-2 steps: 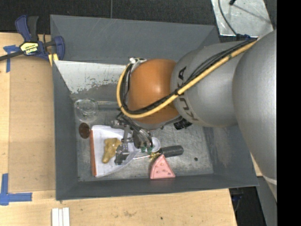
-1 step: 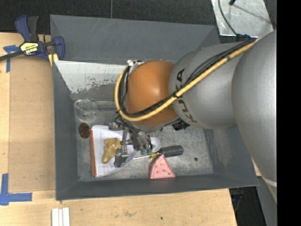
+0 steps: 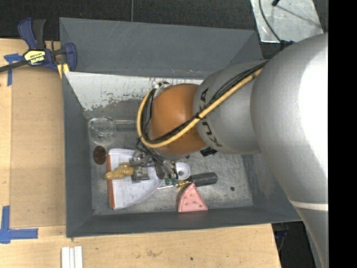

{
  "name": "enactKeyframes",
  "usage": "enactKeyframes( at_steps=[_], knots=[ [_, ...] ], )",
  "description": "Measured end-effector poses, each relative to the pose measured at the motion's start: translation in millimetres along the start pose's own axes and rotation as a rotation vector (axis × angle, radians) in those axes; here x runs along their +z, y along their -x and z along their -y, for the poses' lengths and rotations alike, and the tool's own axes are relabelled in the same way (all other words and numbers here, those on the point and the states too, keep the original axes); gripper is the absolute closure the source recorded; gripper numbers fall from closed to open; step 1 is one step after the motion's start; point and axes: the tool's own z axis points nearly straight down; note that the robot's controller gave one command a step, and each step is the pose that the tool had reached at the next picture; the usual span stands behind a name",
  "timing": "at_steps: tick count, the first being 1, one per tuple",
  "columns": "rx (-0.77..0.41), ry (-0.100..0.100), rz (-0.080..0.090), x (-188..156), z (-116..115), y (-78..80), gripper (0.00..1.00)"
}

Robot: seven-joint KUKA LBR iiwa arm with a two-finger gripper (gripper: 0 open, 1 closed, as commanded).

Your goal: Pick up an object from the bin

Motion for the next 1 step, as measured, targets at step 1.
enactKeyframes(
  at_steps=[1],
  knots=[
    [0.0,0.0,0.0,0.0,0.0,0.0,1.0]
  ],
)
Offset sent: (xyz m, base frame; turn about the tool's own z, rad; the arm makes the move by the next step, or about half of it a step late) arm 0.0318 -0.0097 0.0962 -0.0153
